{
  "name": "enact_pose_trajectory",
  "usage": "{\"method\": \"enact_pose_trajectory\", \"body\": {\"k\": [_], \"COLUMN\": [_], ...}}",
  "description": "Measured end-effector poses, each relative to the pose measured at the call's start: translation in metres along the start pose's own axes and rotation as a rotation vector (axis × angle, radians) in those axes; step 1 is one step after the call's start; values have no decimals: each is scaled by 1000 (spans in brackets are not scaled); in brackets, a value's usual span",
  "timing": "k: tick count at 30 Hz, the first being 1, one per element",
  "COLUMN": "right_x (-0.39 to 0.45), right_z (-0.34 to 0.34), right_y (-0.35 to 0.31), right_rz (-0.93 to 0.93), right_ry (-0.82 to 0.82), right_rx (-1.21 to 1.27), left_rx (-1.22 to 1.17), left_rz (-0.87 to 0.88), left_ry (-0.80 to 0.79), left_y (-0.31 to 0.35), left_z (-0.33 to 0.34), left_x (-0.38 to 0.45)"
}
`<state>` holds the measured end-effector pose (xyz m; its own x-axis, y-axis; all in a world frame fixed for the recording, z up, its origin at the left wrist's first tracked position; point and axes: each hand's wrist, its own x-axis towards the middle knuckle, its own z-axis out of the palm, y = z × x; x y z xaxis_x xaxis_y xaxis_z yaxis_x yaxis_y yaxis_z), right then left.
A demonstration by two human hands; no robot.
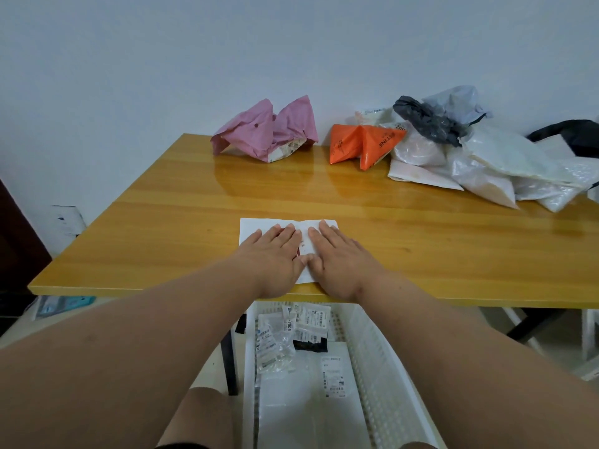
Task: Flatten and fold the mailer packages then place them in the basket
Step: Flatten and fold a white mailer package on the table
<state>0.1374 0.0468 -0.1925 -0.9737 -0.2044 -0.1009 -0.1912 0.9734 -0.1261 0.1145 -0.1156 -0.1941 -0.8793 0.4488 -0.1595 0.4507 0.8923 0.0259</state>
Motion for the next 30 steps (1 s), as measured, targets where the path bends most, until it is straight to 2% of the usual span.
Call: {"method": "enact_pose_trajectory", "body": {"k": [11,16,18,25,30], "right_x": [0,-15,-20,-39,-57], "right_z": [-15,-22,-24,-18,-21], "right_y": [-10,-6,-1,6,7], "right_rz": [84,144,174,309,313], "right_ry": [19,132,149,157,141], "right_rx": [-28,-82,-77,-63,79], "left_rx": [-30,87,59,109,77], "left_rz": [41,43,30,163,159], "left_ry": [-5,170,193,-6,13], "left_y": [-4,-7,-8,-3,-3], "left_z": [-3,-5,-8,-13,-8], "left_x": [-6,-18,-24,-46,-51]}}
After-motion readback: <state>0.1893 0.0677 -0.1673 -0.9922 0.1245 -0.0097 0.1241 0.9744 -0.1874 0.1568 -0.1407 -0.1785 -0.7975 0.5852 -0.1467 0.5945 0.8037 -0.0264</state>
